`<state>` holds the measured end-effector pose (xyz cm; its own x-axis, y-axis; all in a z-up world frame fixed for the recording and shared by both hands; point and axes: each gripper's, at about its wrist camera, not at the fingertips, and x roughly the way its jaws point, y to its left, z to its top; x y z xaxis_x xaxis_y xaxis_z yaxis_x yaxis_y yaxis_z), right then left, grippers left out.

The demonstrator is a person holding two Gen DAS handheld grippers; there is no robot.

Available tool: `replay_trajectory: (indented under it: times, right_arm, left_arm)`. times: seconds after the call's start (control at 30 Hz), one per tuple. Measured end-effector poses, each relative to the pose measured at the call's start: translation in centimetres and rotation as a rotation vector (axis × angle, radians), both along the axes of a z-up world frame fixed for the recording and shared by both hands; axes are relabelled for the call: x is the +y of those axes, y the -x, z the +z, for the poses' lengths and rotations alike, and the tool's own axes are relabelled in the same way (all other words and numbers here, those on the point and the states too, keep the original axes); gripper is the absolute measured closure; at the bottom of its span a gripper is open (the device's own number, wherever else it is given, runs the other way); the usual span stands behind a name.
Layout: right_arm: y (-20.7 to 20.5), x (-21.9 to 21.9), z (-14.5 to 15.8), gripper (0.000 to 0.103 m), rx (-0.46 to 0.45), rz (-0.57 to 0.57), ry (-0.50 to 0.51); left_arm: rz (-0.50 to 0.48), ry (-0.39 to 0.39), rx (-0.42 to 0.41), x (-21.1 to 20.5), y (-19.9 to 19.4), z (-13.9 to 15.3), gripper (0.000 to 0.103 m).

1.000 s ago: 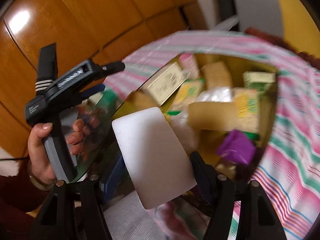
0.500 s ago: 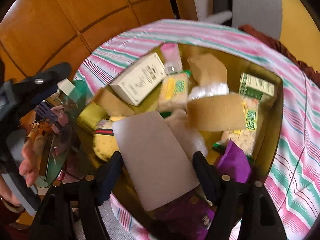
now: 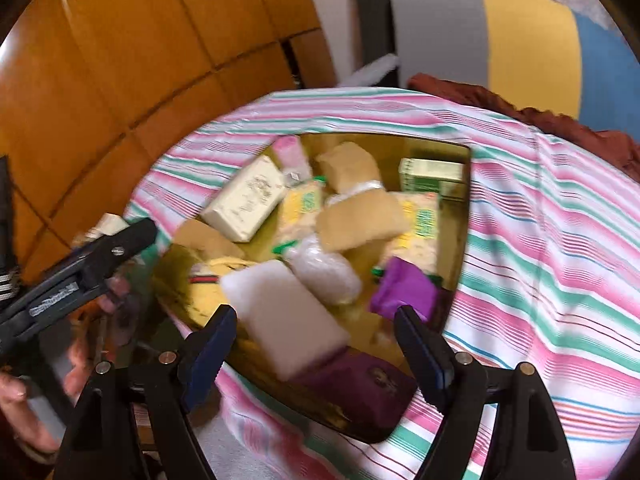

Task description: Organize objects

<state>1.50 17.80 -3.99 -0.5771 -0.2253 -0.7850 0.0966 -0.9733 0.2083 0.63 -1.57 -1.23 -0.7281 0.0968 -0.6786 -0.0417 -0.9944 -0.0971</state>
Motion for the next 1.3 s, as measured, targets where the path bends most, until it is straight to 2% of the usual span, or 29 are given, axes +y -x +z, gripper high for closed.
replay_trajectory:
  times: [0.3,0.57,0.83,1.03,1.17,1.3]
  right_arm:
    - [-0.6,-1.8,0.5,0.021,0.038,-0.008,-0.210]
    - [-0.2,-3.1,-0.4,0.021,0.032,0.016,-0.268]
    - [1.9,-4.3,-2.5,0.021,0.021,0.011,-0.384]
    - [3.0,-3.8,-2.6,0.021,0.023,-0.021,-0.373]
    - [1.8,-1.6,-0.1,0.021,0.075,-0.111,-0.252]
    - [0.8,-0.5,1.1,0.021,0.078,-0.150,-0.173]
  left_arm:
    - [0.046,0.052,-0.004,-0.1,-0.3,0.1,0.000]
    - [0.058,0.052,-0.005,-0.3,-0.5,0.3,0.000]
    - [0.079,0.067,-0.011,-0.8,-1.0,-0.2,0.000]
    - [0.094,0.073,-0.010,-1.0,-1.1,-0.4,0.000]
    - [0.100,0.067,0.007,-1.1,-1.3,-0.2,0.000]
    - [0.119,0.079,0.031,-0.8,-1.7,0.0,0.000]
